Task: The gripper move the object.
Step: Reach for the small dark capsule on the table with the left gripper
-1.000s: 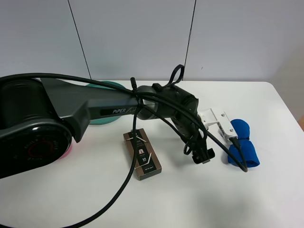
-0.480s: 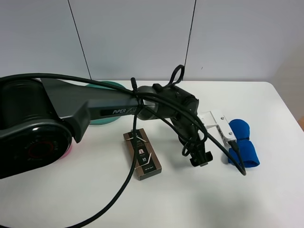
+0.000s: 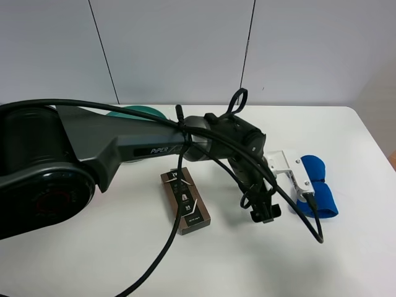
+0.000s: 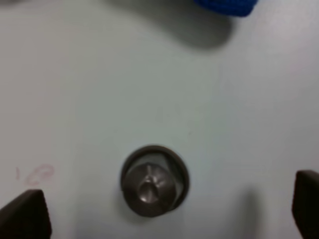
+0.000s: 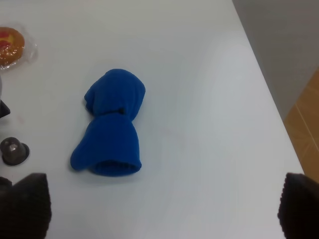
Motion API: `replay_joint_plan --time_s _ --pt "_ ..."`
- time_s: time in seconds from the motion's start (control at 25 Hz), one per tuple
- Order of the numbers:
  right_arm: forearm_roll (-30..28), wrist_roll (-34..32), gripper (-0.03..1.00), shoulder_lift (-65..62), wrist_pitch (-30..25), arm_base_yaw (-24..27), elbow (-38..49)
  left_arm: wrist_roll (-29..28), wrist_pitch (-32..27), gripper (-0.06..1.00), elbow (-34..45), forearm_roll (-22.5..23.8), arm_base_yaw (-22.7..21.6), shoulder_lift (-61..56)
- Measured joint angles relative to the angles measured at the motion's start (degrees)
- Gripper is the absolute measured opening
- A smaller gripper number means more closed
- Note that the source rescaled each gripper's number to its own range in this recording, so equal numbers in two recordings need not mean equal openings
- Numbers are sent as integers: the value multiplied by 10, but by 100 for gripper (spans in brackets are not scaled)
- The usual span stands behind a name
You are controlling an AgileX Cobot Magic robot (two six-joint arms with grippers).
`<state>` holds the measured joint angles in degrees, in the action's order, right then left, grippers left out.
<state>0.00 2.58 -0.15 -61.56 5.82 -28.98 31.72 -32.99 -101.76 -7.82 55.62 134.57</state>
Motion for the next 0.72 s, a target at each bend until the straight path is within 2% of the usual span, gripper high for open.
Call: replay_joint_plan --time_s 0.28,0.72 --pt "0 0 100 0 0 0 0 2 18 98 -11 18 -20 1" --pt "0 0 100 0 0 0 0 2 35 98 -13 19 -23 39"
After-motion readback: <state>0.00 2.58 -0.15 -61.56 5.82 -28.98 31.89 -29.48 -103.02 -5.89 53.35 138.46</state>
